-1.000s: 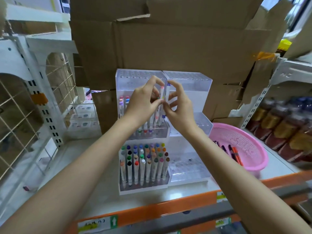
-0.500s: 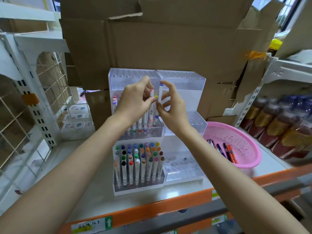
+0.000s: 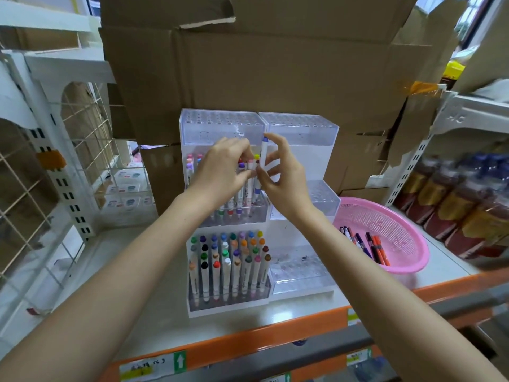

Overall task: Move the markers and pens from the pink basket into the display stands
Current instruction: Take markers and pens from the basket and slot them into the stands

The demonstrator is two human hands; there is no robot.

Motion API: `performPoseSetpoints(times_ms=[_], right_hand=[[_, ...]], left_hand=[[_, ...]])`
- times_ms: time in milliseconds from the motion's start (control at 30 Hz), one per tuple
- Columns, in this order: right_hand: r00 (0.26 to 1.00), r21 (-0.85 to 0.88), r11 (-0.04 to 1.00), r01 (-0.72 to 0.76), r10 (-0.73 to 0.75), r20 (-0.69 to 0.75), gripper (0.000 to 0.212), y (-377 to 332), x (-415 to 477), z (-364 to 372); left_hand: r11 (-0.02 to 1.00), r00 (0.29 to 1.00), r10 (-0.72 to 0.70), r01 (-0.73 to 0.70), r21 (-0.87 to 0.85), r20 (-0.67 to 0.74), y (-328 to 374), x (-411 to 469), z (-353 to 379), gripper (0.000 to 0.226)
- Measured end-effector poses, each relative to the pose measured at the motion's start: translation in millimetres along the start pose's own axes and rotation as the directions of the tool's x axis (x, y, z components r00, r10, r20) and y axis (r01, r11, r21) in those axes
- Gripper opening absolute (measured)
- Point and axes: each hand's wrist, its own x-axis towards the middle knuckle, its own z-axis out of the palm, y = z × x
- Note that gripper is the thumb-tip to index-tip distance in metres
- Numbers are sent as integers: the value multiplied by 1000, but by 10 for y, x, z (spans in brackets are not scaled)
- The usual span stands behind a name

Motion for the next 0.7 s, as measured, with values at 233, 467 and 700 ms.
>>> performPoseSetpoints(times_ms=[233,467,700], right_hand=[[1000,-23,1000,-8,8,18,55,43,-17,-32],[1000,-17,1000,-11,12,26,51,19,-31,-53],[992,-82,995,-52,61,113,48,37,-94,-41]], left_hand=[[999,1000,21,-21,29,-14,-27,-41,56,19],[998,999,38,-37,52,-19,-9,-46,39,13],[993,995,76,-71,92,-60,-5,-114,47,15]])
